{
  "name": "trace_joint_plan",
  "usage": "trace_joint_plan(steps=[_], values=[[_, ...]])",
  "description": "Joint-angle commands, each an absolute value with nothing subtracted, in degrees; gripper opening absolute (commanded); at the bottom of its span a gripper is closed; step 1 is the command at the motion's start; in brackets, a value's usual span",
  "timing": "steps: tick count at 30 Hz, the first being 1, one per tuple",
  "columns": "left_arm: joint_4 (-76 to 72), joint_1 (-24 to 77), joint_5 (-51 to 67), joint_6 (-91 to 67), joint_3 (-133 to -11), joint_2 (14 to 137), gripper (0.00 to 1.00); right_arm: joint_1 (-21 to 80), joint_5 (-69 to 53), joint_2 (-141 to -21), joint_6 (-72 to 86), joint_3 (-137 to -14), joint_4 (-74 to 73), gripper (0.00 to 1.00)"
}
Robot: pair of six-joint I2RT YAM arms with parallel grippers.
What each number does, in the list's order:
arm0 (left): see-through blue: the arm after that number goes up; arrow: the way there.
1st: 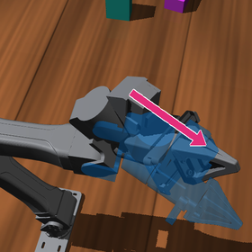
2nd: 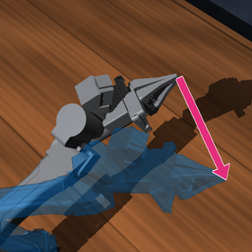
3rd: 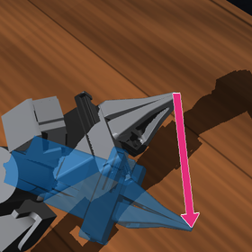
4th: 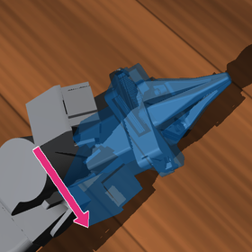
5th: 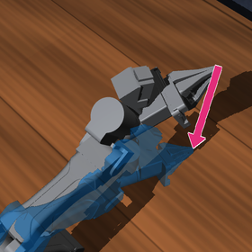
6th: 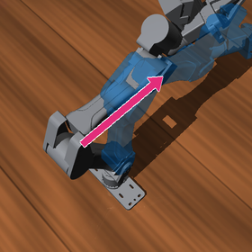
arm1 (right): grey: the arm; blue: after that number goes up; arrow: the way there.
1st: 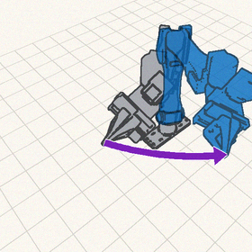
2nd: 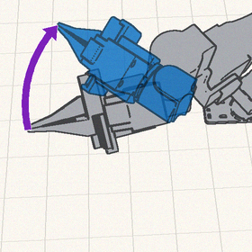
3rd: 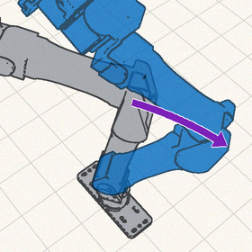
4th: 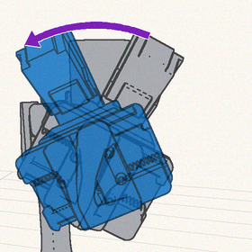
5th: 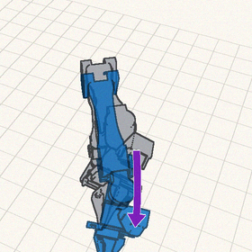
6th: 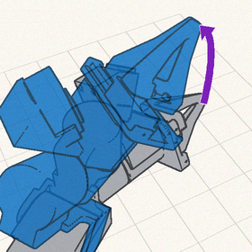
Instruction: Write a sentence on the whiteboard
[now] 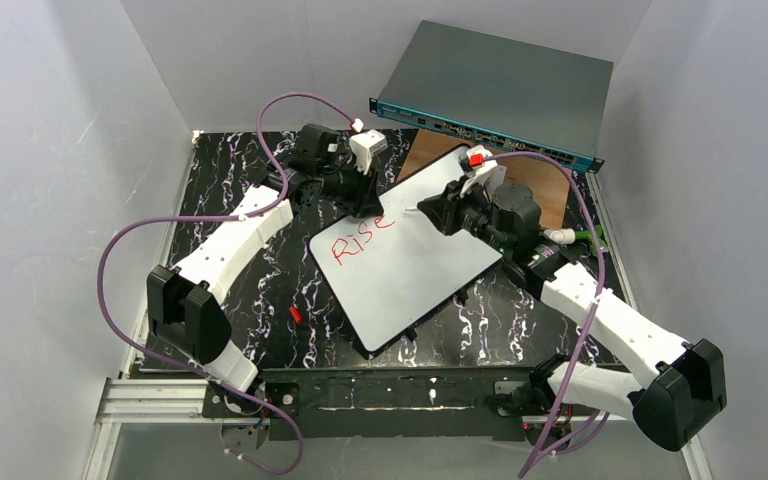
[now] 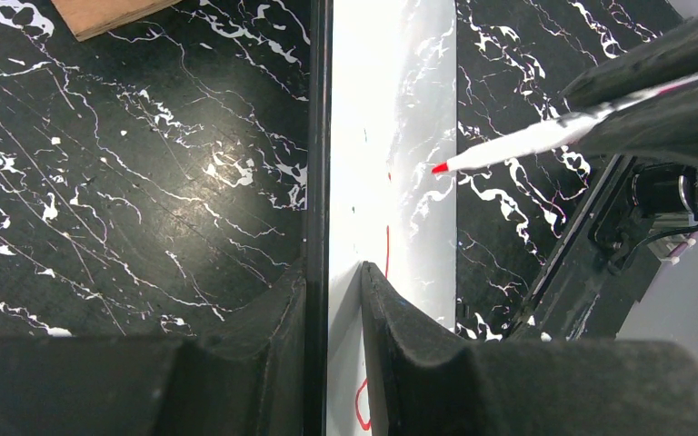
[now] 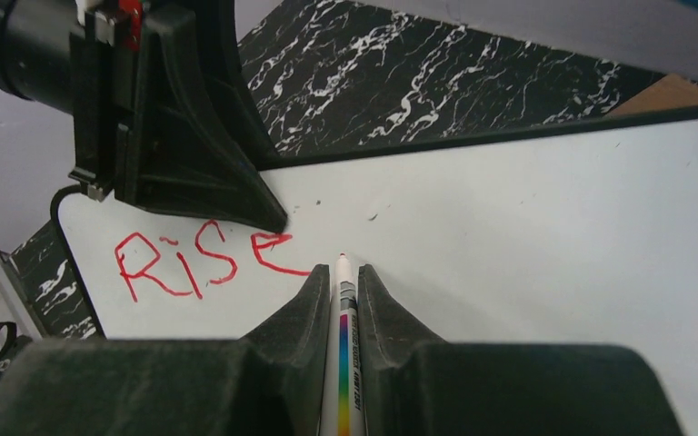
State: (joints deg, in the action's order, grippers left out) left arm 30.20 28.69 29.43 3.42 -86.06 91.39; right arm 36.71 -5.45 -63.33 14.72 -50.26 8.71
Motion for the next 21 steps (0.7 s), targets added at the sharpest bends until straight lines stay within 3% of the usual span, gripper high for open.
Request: trace_joint_plan(steps=[1,21], values=[[32.3,29.9,31.1,5.0,-87.0,91.6,0.00,36.3,-2.1,-62.4,12.4,-55.0,9.8,0.01],[32.0,29.9,31.3,5.1,-86.2,90.4,0.00,32.5,-4.1,-70.4,10.9,-58.8,9.8,0.01]])
